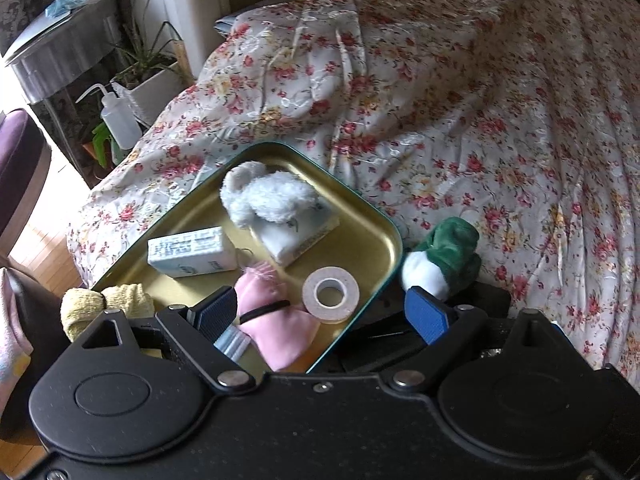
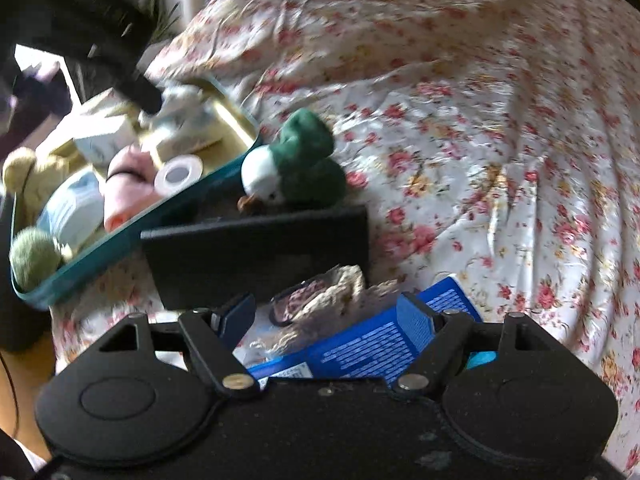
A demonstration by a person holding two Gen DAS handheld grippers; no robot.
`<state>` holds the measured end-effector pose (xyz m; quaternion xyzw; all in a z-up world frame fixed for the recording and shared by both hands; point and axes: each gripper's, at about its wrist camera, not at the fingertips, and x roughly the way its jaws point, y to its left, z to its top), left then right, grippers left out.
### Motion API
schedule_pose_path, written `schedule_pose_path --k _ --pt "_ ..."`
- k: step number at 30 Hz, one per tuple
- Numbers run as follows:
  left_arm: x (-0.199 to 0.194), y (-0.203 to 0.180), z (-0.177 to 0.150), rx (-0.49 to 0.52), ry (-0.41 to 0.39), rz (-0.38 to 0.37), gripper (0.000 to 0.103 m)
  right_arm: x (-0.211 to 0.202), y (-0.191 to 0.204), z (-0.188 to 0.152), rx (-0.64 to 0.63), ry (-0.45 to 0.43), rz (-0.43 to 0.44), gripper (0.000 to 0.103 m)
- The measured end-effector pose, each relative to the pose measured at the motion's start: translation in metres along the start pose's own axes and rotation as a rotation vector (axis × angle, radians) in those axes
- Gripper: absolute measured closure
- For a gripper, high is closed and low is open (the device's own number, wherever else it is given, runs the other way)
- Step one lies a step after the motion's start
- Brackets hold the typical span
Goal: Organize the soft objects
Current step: 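Move the right gripper to the lace hair clip pouch on the bed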
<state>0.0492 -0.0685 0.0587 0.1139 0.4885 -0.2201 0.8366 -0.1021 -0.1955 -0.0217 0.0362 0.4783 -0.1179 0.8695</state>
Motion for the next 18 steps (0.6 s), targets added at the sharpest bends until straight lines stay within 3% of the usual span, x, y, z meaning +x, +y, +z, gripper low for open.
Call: schedule_pose_path --k 8,18 --pt "-0.001 0.001 0.002 -0.01 0.001 -0.019 0.015 0.017 0.006 0.005 -0.076 0.022 -0.091 0.028" --pt "-0.006 0.007 0.003 -0.022 -0.01 -0.034 0.015 0.033 -0.058 0.03 0.051 0.057 -0.253 0.028"
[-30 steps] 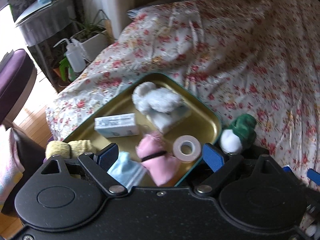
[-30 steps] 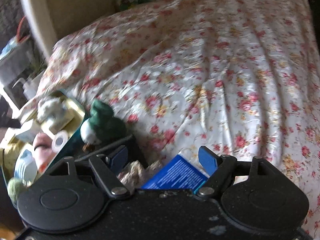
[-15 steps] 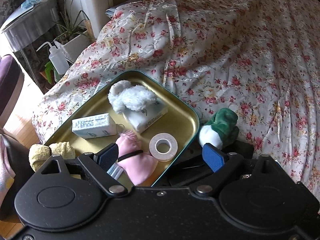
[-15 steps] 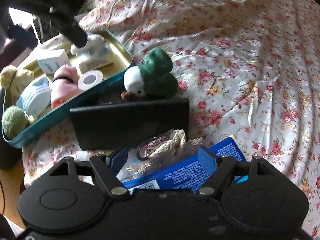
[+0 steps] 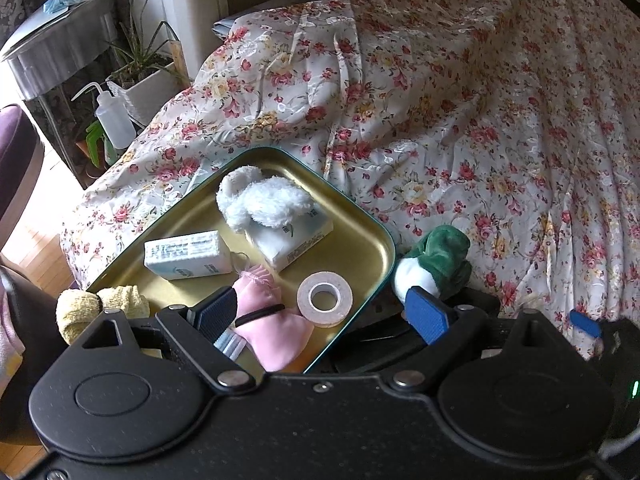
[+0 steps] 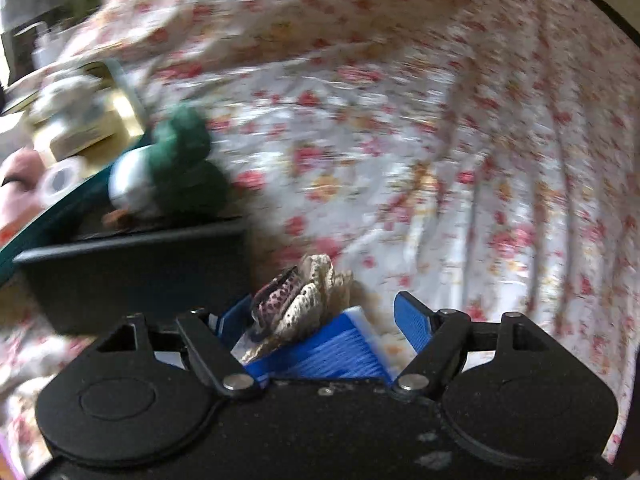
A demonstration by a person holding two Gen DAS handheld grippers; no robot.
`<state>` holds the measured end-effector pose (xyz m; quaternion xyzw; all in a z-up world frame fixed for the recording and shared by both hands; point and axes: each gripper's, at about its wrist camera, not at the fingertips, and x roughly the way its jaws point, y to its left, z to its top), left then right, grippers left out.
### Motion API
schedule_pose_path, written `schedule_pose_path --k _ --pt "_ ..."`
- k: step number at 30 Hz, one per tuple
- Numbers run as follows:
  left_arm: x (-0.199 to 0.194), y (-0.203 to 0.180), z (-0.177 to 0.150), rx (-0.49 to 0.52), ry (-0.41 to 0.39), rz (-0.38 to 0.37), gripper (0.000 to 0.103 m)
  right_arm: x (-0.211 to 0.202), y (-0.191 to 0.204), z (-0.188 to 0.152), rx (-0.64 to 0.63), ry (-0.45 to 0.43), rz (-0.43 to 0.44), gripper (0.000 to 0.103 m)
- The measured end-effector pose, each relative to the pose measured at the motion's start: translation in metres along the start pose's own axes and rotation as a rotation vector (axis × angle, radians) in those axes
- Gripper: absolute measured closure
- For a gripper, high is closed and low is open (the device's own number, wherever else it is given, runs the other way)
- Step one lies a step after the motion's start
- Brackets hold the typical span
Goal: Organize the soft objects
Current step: 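Move the right gripper to the lace hair clip pouch on the bed, then grasp the lace pouch with the right gripper while the left grasps the green-and-white plush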
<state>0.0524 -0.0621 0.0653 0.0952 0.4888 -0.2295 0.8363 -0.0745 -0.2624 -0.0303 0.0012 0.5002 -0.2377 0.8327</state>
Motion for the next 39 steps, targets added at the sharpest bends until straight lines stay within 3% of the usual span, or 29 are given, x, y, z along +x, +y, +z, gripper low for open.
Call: schedule_pose_path --k 6,13,18,22,25,31,36,39 --pt "-0.001 0.006 0.001 -0.019 -0.001 0.004 0.015 0.019 -0.035 0.011 0.117 0.034 -0.077 0.028" --pt "-0.001 0.006 0.0 -0.019 0.0 0.003 0.015 0.023 -0.076 0.005 0.354 0.109 0.03 0.028" --pt "0.001 0.004 0.0 -0.017 0.003 0.005 0.015 0.023 -0.112 -0.01 0.537 0.149 -0.088 0.033" --pt "0.002 0.0 0.0 -0.01 0.006 0.003 0.015 0.016 -0.125 -0.02 0.656 0.123 0.034 0.033" --pt "0.003 -0.004 -0.001 -0.001 0.009 0.004 0.015 0.015 -0.115 -0.016 0.642 0.112 0.089 0.023" --pt "0.006 -0.011 -0.002 0.007 0.018 0.002 0.015 0.037 -0.093 -0.016 0.635 0.195 0.1 0.023" --pt "0.01 -0.019 -0.002 0.015 0.028 -0.001 0.015 0.051 -0.092 -0.018 0.635 0.224 0.079 0.023" --pt "0.013 -0.024 -0.002 0.019 0.031 -0.005 0.015 0.048 -0.093 -0.017 0.636 0.215 0.084 0.034"
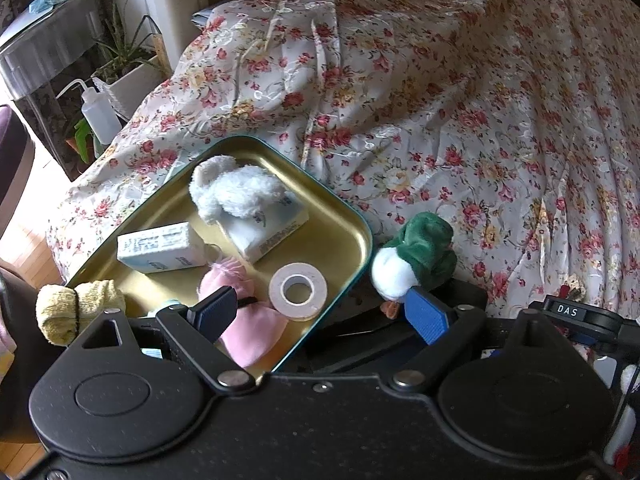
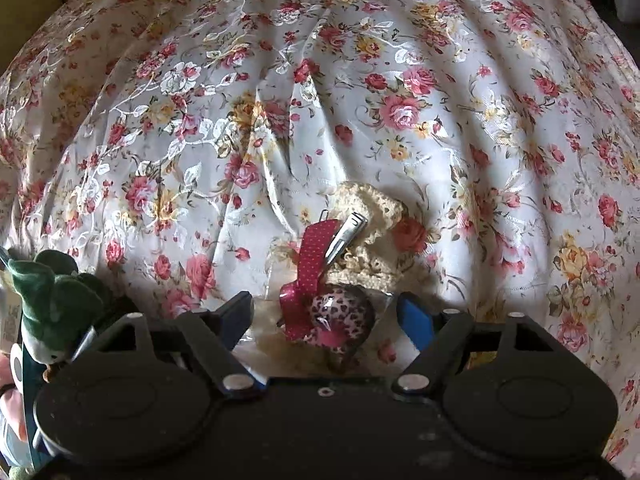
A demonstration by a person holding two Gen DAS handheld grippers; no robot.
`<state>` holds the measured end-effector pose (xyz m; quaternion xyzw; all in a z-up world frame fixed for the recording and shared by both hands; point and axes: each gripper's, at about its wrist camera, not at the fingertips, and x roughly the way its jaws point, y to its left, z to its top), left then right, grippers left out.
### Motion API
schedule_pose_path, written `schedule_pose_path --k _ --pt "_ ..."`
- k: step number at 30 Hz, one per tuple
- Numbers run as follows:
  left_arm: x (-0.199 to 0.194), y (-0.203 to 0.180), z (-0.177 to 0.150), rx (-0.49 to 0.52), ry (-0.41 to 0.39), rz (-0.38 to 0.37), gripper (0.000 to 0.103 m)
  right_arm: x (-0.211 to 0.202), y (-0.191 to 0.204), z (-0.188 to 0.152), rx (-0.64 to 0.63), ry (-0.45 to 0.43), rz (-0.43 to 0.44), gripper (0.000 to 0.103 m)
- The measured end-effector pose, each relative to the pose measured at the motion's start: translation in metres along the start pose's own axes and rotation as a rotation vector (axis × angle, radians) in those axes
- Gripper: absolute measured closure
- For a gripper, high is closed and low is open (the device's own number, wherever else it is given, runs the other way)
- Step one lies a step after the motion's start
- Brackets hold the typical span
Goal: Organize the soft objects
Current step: 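Grasp the lace pouch with the right gripper while the left grasps the green-and-white plush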
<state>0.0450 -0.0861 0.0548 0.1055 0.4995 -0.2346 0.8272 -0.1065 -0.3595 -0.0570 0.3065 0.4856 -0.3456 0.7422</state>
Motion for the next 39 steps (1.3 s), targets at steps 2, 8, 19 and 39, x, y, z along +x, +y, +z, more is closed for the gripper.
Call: schedule_pose_path --k 2,8,19,39 --pt "0.002 -0.004 0.0 0.003 0.003 0.002 0.015 -0.001 0.002 0.001 -0.005 -0.004 0.008 0.039" --pt "0.013 -0.02 0.0 0.015 0.022 0.01 0.015 -0.011 0.008 0.0 -0.058 -0.052 0.002 0.052" --pt "0.034 -0.049 0.0 0.041 0.056 0.044 0.015 -0.042 -0.015 -0.001 0.004 -0.112 0.057 0.052" --pt "0.076 -0.074 0.007 -0.102 0.108 0.021 0.015 -0.059 -0.035 -0.002 0.049 -0.137 0.138 0.052"
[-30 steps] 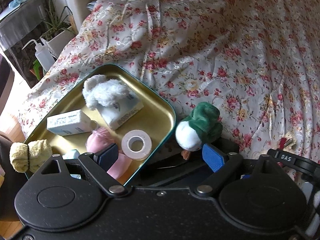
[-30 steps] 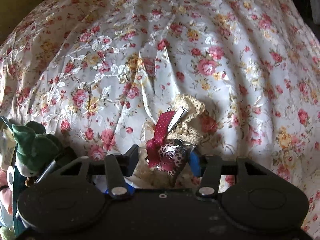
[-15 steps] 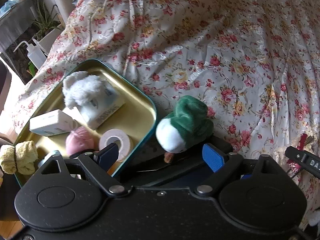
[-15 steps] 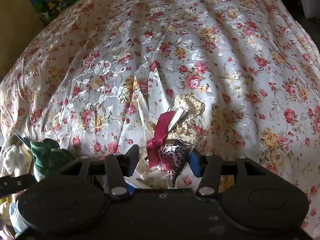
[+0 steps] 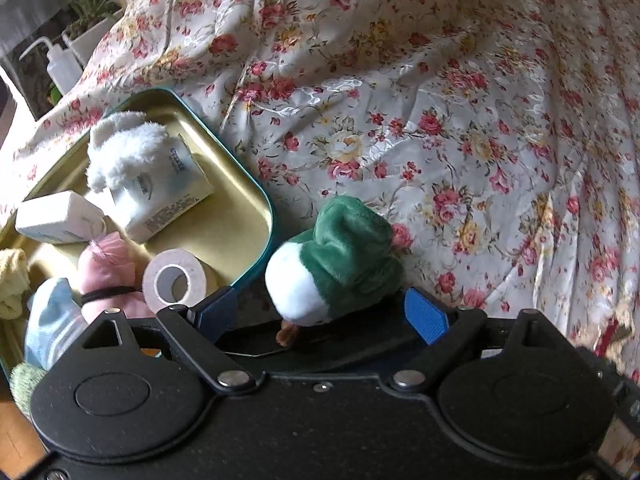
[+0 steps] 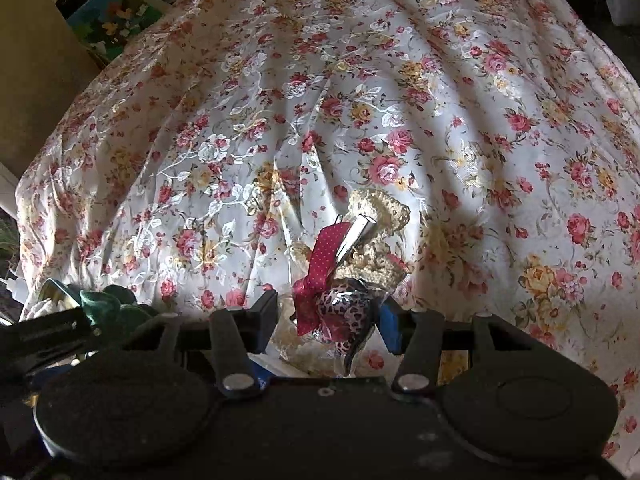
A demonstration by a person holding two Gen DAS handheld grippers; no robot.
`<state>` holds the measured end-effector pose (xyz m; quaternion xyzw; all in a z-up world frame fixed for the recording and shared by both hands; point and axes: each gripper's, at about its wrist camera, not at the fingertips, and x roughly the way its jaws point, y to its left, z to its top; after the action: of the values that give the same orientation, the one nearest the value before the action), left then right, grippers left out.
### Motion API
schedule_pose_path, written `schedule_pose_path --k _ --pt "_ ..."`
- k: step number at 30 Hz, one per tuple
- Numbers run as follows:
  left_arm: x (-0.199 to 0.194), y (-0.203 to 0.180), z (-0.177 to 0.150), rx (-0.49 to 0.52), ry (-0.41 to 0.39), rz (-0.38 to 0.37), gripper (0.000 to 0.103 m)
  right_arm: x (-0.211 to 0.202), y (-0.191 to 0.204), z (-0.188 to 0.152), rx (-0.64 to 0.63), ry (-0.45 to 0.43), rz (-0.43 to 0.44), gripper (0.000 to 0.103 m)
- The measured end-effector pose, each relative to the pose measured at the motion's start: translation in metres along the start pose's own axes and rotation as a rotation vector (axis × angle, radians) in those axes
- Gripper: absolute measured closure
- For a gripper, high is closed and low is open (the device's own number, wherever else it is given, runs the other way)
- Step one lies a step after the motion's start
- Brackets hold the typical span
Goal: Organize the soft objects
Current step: 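Grasp the lace pouch with the right gripper while the left grasps the green-and-white plush, then lift the green plush with the left gripper while the right carries the lace pouch toward the tray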
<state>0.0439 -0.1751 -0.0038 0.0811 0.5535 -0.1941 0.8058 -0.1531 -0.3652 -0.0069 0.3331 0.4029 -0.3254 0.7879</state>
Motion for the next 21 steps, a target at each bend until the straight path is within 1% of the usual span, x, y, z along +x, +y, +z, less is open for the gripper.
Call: schedule_pose_path --k 8,16,17,19,21 --pt "0.023 -0.005 0.004 -0.066 0.026 0.03 0.015 0.005 -0.006 -0.001 0.008 0.024 0.025 0.051" --pt "0.044 -0.012 0.007 -0.067 0.057 0.035 0.016 0.012 -0.014 0.001 0.029 0.034 0.037 0.051" --pt "0.045 -0.012 0.008 -0.07 0.059 0.031 0.018 0.012 -0.015 0.001 0.028 0.031 0.034 0.051" --pt "0.047 -0.014 0.009 -0.067 0.059 0.039 0.033 0.012 -0.016 0.001 0.03 0.023 0.022 0.051" --pt "0.046 -0.017 0.011 -0.051 0.046 0.025 0.039 0.012 -0.019 0.002 0.038 0.018 0.019 0.051"
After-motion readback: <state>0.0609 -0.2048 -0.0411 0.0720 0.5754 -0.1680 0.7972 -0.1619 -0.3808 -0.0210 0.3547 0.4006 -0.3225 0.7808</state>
